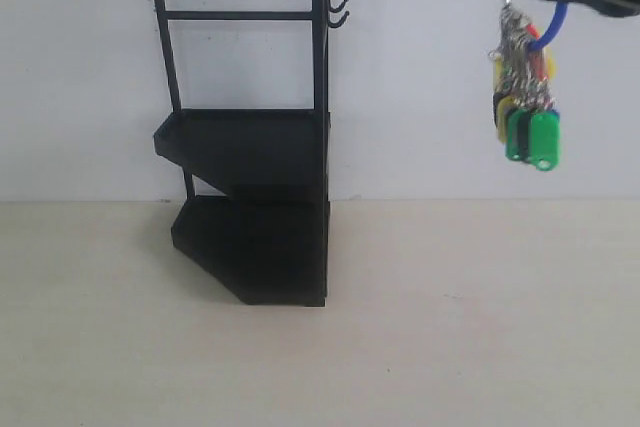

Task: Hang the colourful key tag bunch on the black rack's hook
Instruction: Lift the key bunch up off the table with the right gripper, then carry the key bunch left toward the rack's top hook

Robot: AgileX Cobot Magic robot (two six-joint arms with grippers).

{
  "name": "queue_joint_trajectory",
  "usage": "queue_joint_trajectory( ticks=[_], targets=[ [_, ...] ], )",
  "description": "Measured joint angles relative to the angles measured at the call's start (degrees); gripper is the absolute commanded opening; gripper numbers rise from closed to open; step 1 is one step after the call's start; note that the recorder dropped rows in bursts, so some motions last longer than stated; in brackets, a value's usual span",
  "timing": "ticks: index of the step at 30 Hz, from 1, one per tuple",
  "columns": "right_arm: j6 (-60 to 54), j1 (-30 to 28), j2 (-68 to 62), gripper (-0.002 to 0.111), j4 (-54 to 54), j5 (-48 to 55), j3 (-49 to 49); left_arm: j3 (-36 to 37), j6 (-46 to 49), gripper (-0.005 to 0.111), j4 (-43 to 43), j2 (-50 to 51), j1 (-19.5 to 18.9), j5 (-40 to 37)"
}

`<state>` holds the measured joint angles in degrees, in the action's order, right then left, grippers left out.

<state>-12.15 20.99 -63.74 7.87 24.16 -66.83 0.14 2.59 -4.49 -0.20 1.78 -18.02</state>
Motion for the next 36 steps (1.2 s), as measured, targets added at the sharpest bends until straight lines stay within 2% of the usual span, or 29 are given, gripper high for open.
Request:
queue_joint_trajectory(
  ticks=[4,9,14,18,20,23,25,28,30,33,36],
  targets=[
    [4.7,1.0,-1.3,0.0,1.4,-0.5,0.0,0.0,0.0,0.004,0.0,0.0,0.0,0.0],
    [-4.2,6.8,-1.8,0.0,1.7,0.6,0.0,0.0,0.0,0.004,0.0,0.0,0.0,0.0],
    [10.5,5.9,-1.9,0.0,-4.8,-6.0,0.1,0.0,0.0,0.004,0.0,0.0,0.0,0.0],
    [0.4,9.3,-1.8,0.0,-7.5,-2.3,0.1,0.0,0.0,0.004,0.0,0.0,0.0,0.0],
    [2.1,9.0,-2.1,0.0,-9.4,-2.1,0.1,0.0,0.0,0.004,0.0,0.0,0.0,0.0],
    [12.1,6.0,-2.1,0.0,-10.3,-4.0,0.1,0.0,0.0,0.004,0.0,0.0,0.0,0.0],
    [11.3,6.3,-2.0,0.0,-9.6,-2.3,0.1,0.0,0.0,0.004,0.0,0.0,0.0,0.0],
    [3.5,8.6,-2.0,0.0,-10.9,1.1,0.1,0.0,0.0,0.004,0.0,0.0,0.0,0.0],
    [6.2,8.2,-2.4,0.0,-13.3,0.1,0.1,0.0,0.0,0.004,0.0,0.0,0.0,0.0],
    [16.2,5.7,-2.6,0.0,-14.9,-3.0,0.1,0.0,0.0,0.004,0.0,0.0,0.0,0.0],
    [11.6,7.2,-2.6,0.0,-13.9,-1.5,0.1,0.0,0.0,0.004,0.0,0.0,0.0,0.0]
  ],
)
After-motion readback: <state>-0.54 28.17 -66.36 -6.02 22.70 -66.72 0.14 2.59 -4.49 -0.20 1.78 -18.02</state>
